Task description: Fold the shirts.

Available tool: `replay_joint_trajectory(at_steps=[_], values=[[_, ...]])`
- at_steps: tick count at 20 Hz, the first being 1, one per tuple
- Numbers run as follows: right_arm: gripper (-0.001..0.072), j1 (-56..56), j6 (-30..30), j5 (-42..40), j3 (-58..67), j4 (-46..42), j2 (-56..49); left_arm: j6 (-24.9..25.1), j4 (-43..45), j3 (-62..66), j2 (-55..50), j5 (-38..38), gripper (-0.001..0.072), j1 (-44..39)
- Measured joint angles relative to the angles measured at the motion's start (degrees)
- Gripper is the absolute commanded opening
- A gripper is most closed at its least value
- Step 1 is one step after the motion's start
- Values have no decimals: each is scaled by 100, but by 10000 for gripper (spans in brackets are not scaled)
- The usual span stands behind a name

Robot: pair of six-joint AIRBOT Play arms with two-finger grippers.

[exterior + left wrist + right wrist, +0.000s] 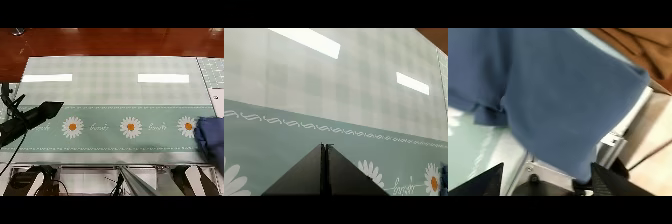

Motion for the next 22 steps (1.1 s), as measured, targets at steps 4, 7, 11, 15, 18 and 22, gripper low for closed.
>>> replay_joint_trajectory(at_steps=[4, 7, 11, 15, 18, 22], values=[[490, -66, 35, -361, 306, -136, -118, 111, 2, 457, -181, 337, 24, 304], [31, -74, -20, -831, 1134, 780, -544, 297, 7, 1561, -791, 136, 23, 680], [31, 754, -581, -2000, 1888, 3342, -1147, 433, 7, 3783, -2122, -629, 23, 601], [31, 3180, -1290, -2673, 1810, 3534, -1652, 494, 431, 5071, -3200, -1147, 23, -481], [30, 5029, -1121, -3193, 1047, 2496, -2000, 199, 1587, 4964, -3633, -1237, 24, -1449], [30, 5941, -455, -3637, 372, 1528, -2570, -542, 3005, 4590, -4076, -1207, 24, -1794]])
